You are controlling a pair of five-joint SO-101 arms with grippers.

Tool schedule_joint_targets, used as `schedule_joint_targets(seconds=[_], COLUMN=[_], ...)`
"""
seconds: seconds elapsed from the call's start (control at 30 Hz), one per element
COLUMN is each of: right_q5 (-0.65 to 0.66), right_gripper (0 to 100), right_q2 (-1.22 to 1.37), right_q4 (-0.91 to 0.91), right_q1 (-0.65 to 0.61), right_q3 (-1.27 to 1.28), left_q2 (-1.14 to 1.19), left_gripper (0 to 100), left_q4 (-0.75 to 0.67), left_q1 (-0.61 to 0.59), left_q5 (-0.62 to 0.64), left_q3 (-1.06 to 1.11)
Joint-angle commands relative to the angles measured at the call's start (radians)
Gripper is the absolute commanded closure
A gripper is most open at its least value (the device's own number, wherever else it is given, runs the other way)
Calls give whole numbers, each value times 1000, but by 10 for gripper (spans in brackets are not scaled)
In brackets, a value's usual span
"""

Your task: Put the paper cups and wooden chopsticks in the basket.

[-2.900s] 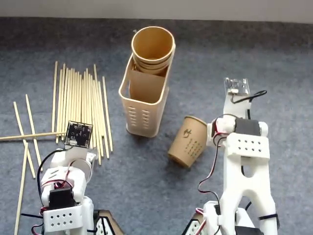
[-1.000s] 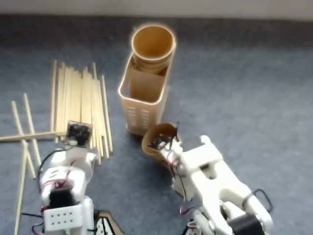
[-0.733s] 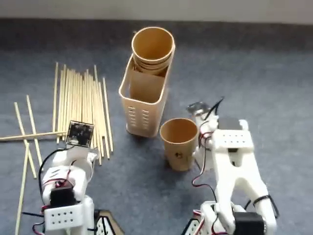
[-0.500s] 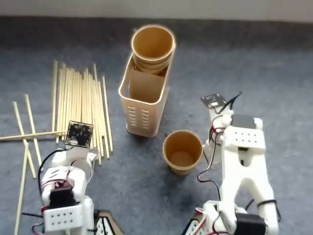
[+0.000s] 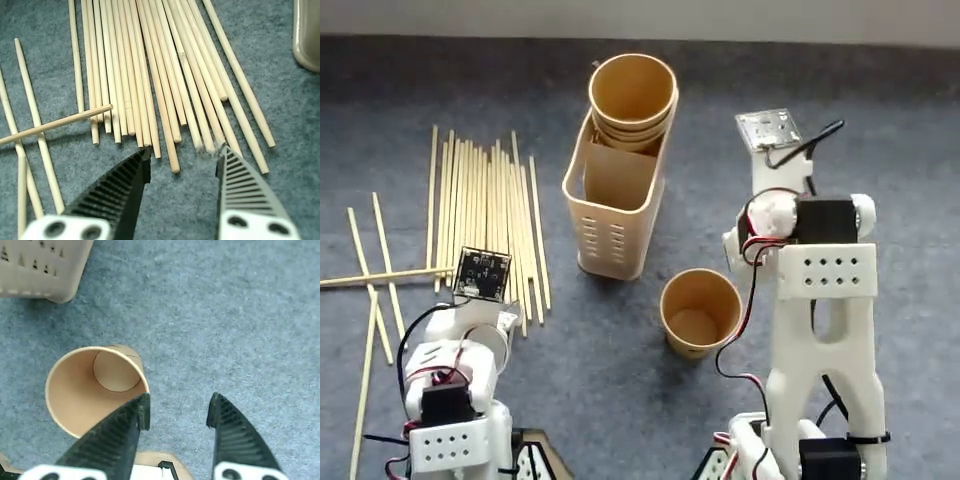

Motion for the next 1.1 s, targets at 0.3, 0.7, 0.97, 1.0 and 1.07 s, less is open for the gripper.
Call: schedule_joint_targets(seconds=[0.3, 0.7, 0.97, 1.0, 1.07], right_q5=[-3, -3, -11, -11, -11], right_gripper=[800, 869, 994, 994, 994], right_q2=[-4, -5, -8, -5, -4], right_q4=[-209, -257, -225, -199, -139], right_q1=[-24, -27, 1, 12, 25], right_q3=[348, 398, -1, -91, -262], left_q2=[-19, -19, -19, -19, -19], left_gripper=[779, 779, 779, 779, 779], left_q4=[2, 2, 0, 0, 0], left_q1=[18, 18, 18, 18, 18], left_q5=[-8, -8, -8, -8, -8], left_q3=[-1, 1, 1, 1, 1])
